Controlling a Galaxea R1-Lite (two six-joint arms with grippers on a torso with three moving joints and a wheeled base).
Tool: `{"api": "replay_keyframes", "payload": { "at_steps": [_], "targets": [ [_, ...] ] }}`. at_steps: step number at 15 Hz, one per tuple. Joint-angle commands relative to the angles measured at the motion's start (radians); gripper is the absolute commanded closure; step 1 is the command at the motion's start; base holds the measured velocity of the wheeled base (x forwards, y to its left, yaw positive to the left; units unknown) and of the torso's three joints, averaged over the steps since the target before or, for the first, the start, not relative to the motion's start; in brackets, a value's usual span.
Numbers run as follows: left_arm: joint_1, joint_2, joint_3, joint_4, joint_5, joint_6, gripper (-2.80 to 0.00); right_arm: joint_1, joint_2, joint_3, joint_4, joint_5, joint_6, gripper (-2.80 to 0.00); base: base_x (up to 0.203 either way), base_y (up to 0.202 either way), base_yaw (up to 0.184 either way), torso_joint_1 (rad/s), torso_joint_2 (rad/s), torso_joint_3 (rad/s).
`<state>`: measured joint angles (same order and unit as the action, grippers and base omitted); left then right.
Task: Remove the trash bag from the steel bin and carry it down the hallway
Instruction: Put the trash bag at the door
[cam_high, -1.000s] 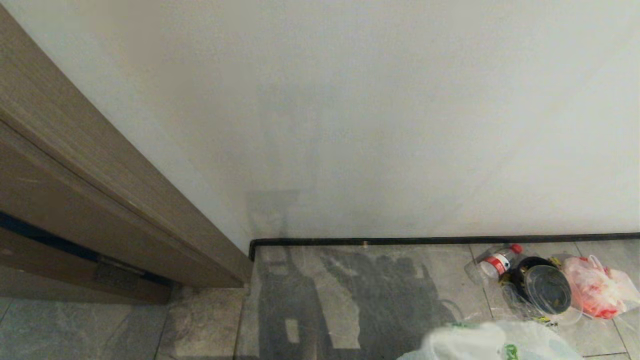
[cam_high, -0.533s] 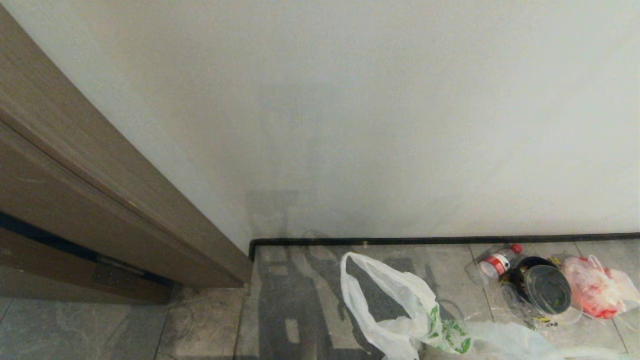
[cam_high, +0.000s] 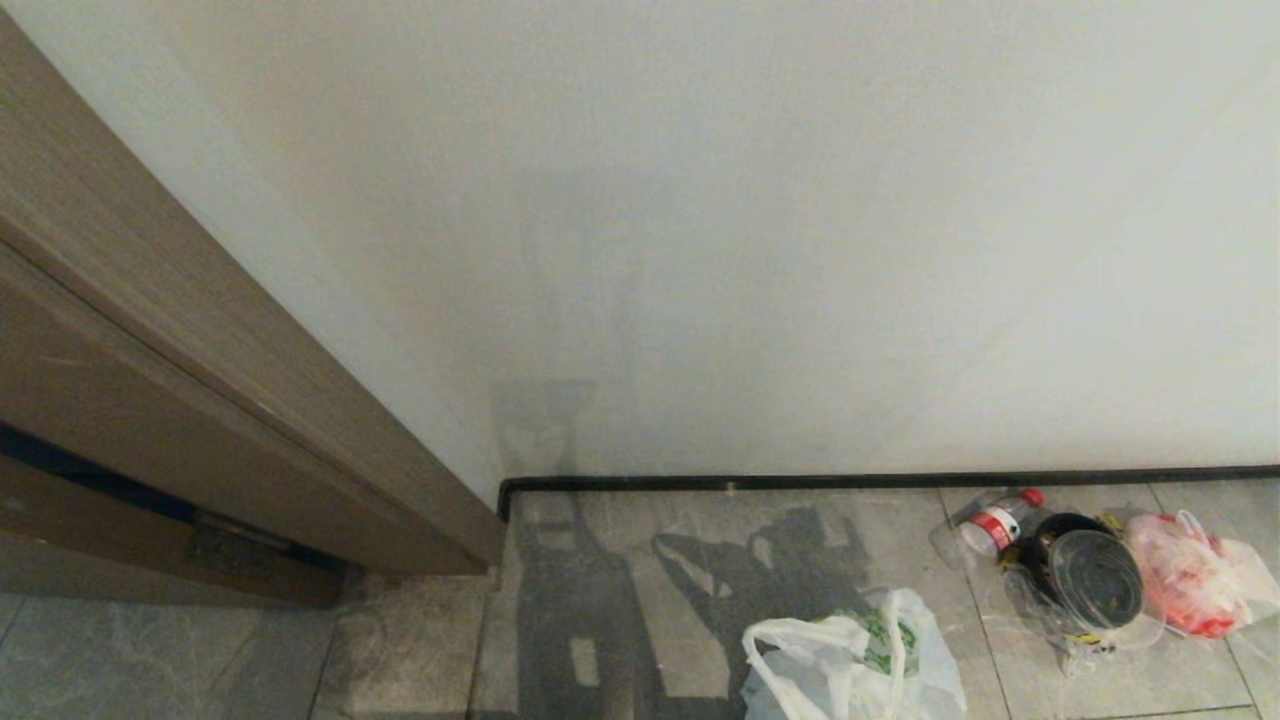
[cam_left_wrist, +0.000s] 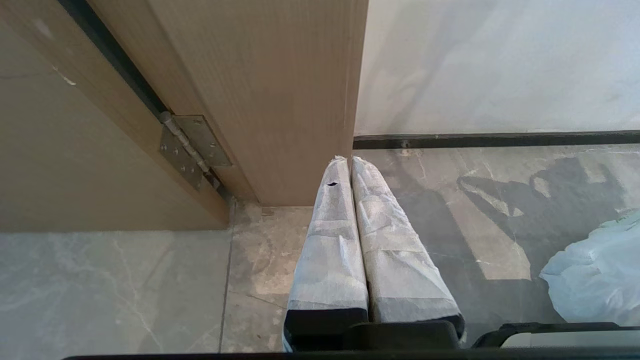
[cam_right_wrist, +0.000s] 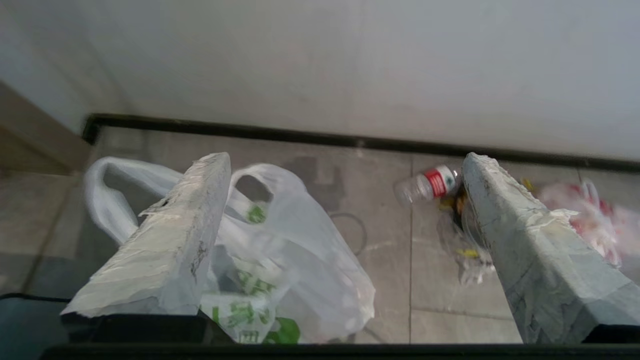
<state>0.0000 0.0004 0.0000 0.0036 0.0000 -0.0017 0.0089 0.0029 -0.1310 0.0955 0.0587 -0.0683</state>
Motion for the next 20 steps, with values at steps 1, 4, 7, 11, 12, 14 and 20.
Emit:
{"api": "replay_keyframes", "payload": {
  "at_steps": [1,4,7,11,12,14,20],
  "targets": [
    [0.0,0.001,0.0,-0.001,0.0,0.0,0.0,0.0,0.007,-0.045,0.049,0.005,0.002,-2.8,0.0,0.0,0.0,0.0,0.0,0.0],
    [0.0,0.001,0.0,-0.001,0.0,0.0,0.0,-0.001,-0.043,-0.034,0.128,0.0,0.018,-2.8,0.0,0.0,0.0,0.0,0.0,0.0],
    [0.0,0.001,0.0,-0.001,0.0,0.001,0.0,0.0,-0.043,-0.008,0.127,-0.023,0.023,-2.8,0.0,0.0,0.0,0.0,0.0,0.0],
    [0.0,0.001,0.0,-0.001,0.0,0.002,0.0,0.0,-0.043,0.007,0.127,-0.037,0.082,0.0,0.0,0.0,0.0,0.0,0.0,0.0],
    [0.0,0.001,0.0,-0.001,0.0,0.002,0.0,0.0,-0.043,0.007,0.13,-0.037,0.084,0.0,0.0,0.0,0.0,0.0,0.0,0.0],
    [0.0,0.001,0.0,-0.001,0.0,0.002,0.0,0.0,-0.043,0.011,0.13,-0.036,0.099,0.0,0.0,0.0,0.0,0.0,0.0,0.0],
    [0.0,0.001,0.0,-0.001,0.0,0.005,0.0,0.0,-0.043,0.011,0.133,-0.029,0.102,0.0,0.0,0.0,0.0,0.0,0.0,0.0]
  ]
}}
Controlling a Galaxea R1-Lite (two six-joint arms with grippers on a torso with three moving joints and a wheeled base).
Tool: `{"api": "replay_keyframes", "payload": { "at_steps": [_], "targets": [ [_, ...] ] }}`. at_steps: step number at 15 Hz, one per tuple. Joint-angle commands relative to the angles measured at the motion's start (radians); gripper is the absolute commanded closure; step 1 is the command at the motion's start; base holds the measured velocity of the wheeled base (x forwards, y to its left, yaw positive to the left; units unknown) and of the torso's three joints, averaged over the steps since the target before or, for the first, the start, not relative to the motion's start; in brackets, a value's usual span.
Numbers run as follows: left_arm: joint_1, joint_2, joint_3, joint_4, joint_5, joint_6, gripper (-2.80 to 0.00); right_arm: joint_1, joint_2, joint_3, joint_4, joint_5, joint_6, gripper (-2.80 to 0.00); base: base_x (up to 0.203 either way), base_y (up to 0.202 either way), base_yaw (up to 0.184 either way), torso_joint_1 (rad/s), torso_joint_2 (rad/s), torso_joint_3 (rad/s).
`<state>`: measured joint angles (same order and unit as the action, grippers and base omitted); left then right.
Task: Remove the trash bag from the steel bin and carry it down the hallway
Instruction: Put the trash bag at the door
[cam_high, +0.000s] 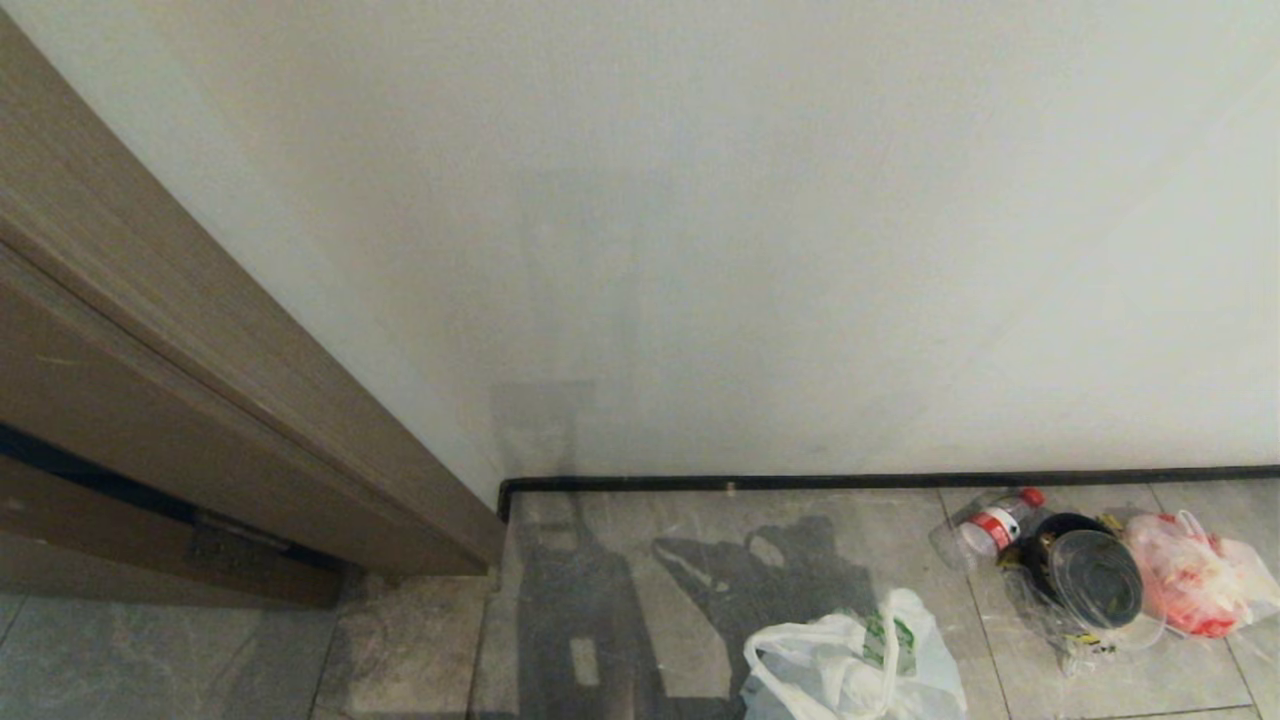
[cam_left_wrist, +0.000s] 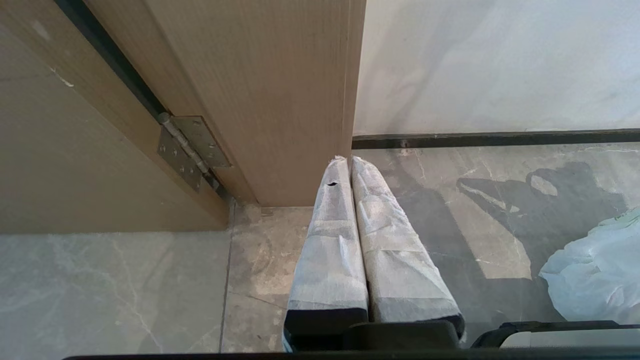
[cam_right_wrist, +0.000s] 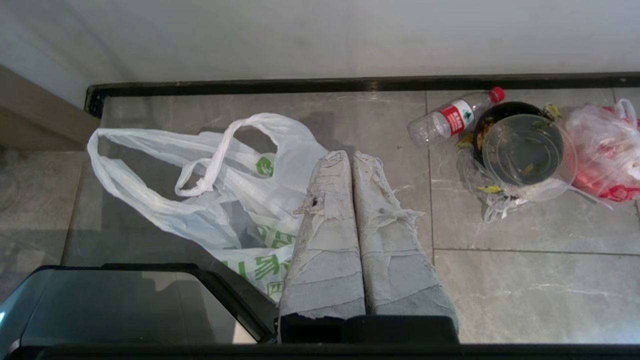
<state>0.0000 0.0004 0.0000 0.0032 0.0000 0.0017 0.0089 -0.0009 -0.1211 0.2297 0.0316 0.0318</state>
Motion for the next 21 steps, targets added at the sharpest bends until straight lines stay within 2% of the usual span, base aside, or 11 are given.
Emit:
{"api": "replay_keyframes", "payload": {
  "at_steps": [1,9,11,14,15,18,19,21],
  "targets": [
    [0.0,0.001,0.0,0.0,0.0,0.0,0.0,0.0,-0.039,0.0,0.0,-0.008,0.011,0.0,0.0,0.0,0.0,0.0,0.0,0.0],
    [0.0,0.001,0.0,0.0,0.0,0.0,0.0,0.0,-0.039,-0.005,0.025,-0.021,0.019,0.0,0.0,0.0,0.0,0.0,0.0,0.0],
    [0.0,0.001,0.0,0.0,0.0,0.0,0.0,-0.001,-0.039,-0.004,0.03,-0.101,0.037,0.0,0.0,0.0,0.0,0.0,0.0,0.0],
    [0.0,0.001,0.0,0.0,0.0,-0.002,0.0,-0.001,-0.039,0.003,0.006,-0.112,0.044,0.0,0.0,0.0,0.0,0.0,0.0,0.0],
    [0.0,0.001,0.0,0.0,0.0,-0.002,0.0,-0.001,-0.039,0.013,-0.022,-0.113,0.017,0.0,0.0,0.0,0.0,0.0,0.0,0.0],
    [0.0,0.001,0.0,0.0,0.0,0.0,0.0,-0.001,-0.039,0.081,-0.23,-0.129,-0.093,0.0,0.0,0.0,0.0,0.0,0.0,0.0],
    [0.0,0.001,0.0,0.0,0.0,0.0,0.0,-0.001,-0.039,0.079,-0.212,-0.103,-0.106,0.0,0.0,0.0,0.0,0.0,0.0,0.0],
    [0.0,0.001,0.0,0.0,0.0,0.0,0.0,-0.001,-0.039,0.114,-0.316,-0.064,-0.103,0.0,0.0,0.0,0.0,0.0,0.0,0.0]
  ]
}}
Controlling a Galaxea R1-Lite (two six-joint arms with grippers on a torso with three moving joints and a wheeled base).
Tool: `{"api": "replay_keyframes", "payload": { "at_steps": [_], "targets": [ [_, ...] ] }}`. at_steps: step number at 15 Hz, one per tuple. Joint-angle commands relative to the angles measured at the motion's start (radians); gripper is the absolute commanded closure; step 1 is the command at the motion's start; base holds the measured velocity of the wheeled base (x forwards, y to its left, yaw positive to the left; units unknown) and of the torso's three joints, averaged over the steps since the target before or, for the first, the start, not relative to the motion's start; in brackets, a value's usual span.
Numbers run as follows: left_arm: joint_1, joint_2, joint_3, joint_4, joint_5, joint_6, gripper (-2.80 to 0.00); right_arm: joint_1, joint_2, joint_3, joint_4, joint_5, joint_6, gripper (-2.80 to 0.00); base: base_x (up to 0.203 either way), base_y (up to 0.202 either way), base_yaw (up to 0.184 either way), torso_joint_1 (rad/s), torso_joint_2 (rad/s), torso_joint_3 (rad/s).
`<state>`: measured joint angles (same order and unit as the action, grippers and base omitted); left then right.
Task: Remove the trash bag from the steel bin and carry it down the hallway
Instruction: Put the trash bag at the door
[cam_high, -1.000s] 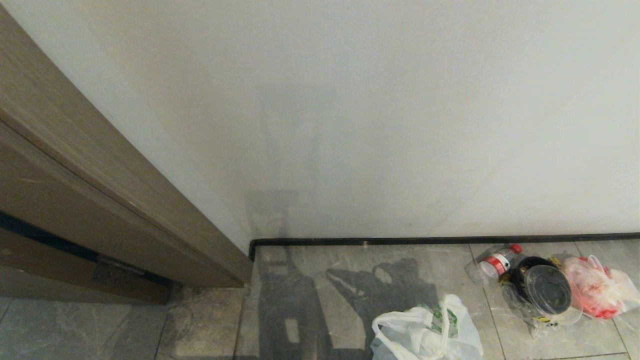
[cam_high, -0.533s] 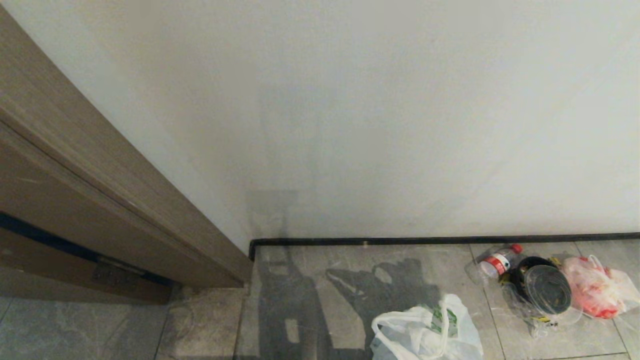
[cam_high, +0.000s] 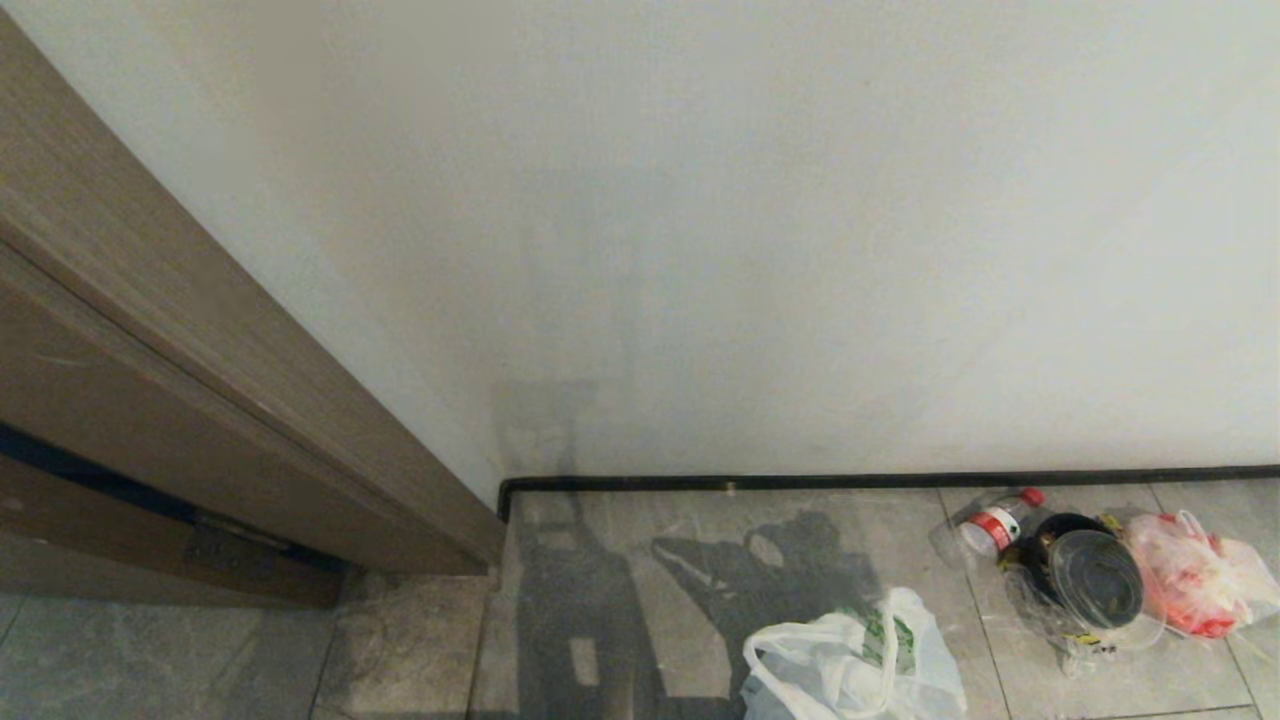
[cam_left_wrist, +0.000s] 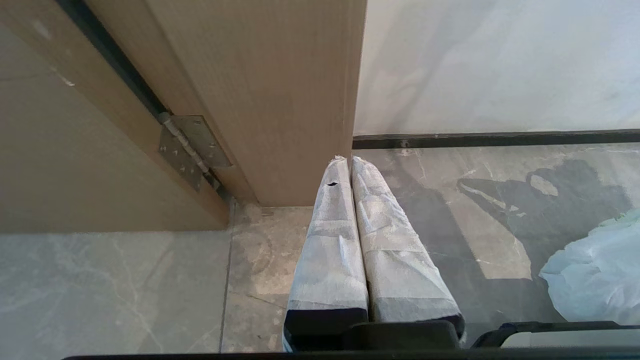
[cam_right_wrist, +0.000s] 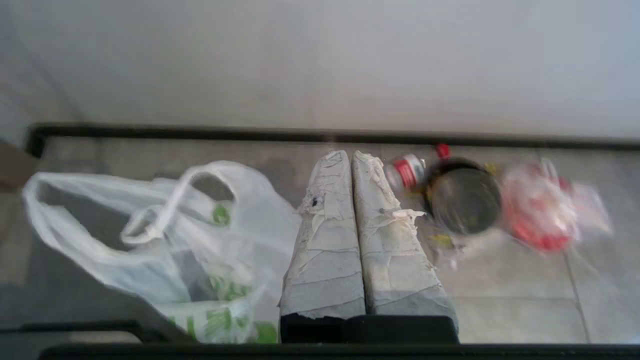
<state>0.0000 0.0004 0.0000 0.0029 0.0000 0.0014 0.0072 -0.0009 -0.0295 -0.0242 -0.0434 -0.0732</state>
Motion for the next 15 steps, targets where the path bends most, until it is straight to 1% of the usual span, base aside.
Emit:
{"api": "replay_keyframes", "payload": {
  "at_steps": [1,3,4,5,13,15],
  "targets": [
    [0.0,0.001,-0.001,0.0,0.0,-0.001,0.0,0.0,-0.039,0.03,-0.072,0.025,0.009,0.0,0.0,0.0,0.0,0.0,0.0,0.0],
    [0.0,0.001,0.0,0.0,0.0,0.0,0.0,0.0,-0.039,0.018,0.072,0.044,0.016,0.0,0.0,0.0,0.0,0.0,0.0,0.0],
    [0.0,0.001,0.0,0.0,0.0,-0.001,0.0,0.0,-0.039,0.02,0.067,0.044,0.035,0.0,0.0,0.0,0.0,0.0,0.0,0.0],
    [0.0,0.001,0.0,0.0,0.0,0.0,0.0,0.001,-0.039,0.028,0.021,0.045,0.062,0.0,0.0,0.0,0.0,0.0,0.0,0.0],
    [0.0,0.001,0.0,0.0,0.0,-0.003,0.0,0.001,-0.039,0.03,0.017,0.043,0.069,0.0,0.0,0.0,0.0,0.0,0.0,0.0],
    [0.0,0.001,0.0,0.0,0.0,-0.003,0.0,0.001,-0.039,0.03,0.017,0.043,0.069,0.0,0.0,0.0,0.0,0.002,0.0,0.072]
  ]
}}
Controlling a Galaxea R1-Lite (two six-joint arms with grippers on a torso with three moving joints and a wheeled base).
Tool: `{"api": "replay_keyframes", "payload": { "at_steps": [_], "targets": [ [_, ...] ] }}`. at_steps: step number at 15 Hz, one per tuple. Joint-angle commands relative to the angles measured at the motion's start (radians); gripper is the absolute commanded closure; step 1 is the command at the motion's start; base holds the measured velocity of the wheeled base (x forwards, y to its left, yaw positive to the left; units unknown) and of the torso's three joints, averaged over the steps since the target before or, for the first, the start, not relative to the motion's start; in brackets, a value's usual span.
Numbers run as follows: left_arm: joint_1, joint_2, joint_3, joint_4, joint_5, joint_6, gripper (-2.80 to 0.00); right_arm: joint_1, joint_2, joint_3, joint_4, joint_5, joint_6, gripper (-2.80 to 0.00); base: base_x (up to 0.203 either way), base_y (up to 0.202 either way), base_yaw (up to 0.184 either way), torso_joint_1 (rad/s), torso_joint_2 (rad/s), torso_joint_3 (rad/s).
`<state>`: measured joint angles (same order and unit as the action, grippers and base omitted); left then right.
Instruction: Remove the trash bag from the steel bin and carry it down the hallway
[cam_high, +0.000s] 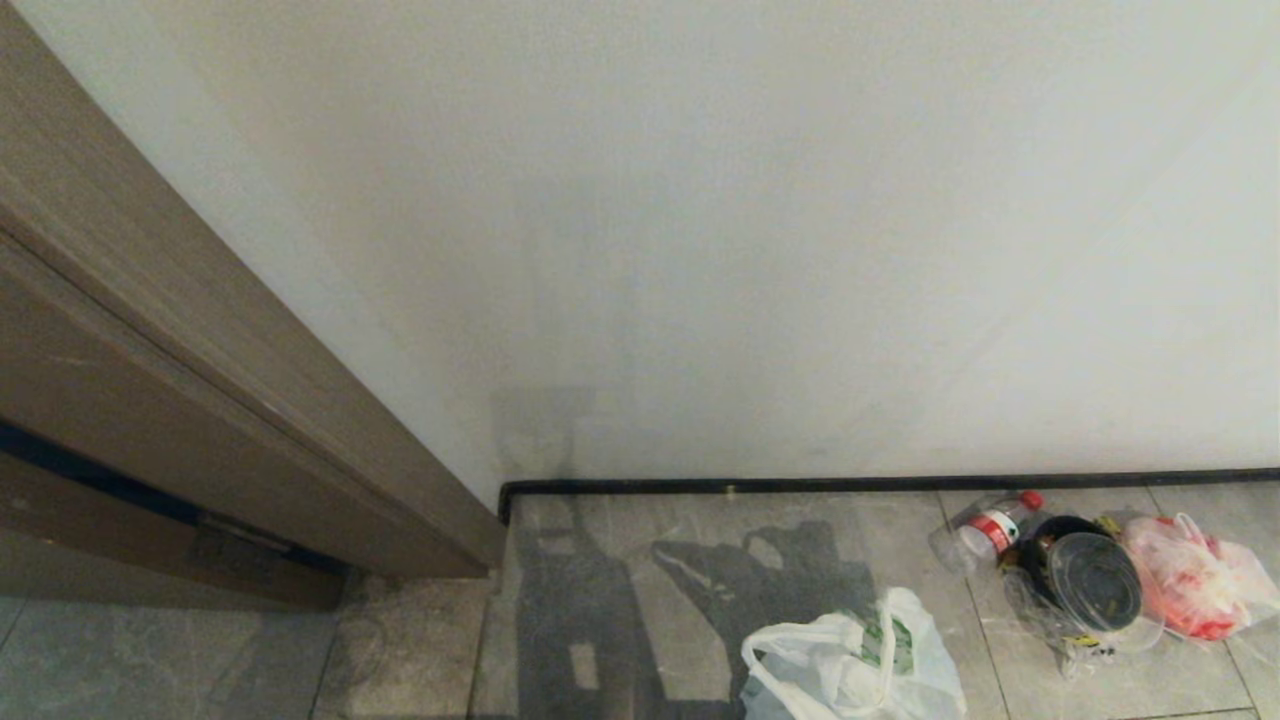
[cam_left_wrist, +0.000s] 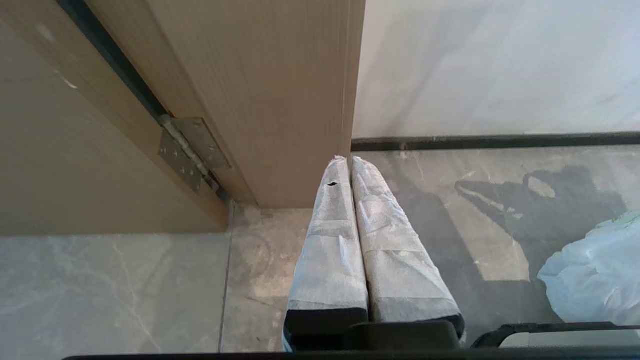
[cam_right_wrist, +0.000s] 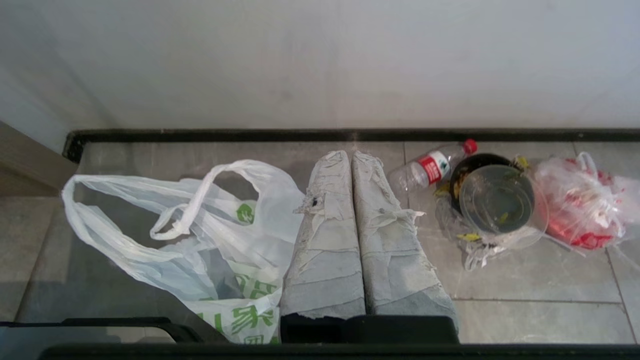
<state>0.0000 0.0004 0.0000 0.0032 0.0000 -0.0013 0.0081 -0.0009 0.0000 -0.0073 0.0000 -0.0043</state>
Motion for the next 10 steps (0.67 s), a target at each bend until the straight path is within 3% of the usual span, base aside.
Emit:
{"api": "replay_keyframes", "payload": {
  "at_steps": [1,10],
  "targets": [
    [0.0,0.001,0.0,0.0,0.0,-0.002,0.0,0.0,-0.039,0.0,0.0,0.0,0.0,0.0,0.0,0.0,0.0,0.002,0.0,0.159],
    [0.0,0.001,0.0,0.0,0.002,-0.006,0.0,0.0,-0.039,0.0,0.0,0.0,0.0,0.0,0.0,0.0,0.0,0.002,0.0,0.195]
  ]
}}
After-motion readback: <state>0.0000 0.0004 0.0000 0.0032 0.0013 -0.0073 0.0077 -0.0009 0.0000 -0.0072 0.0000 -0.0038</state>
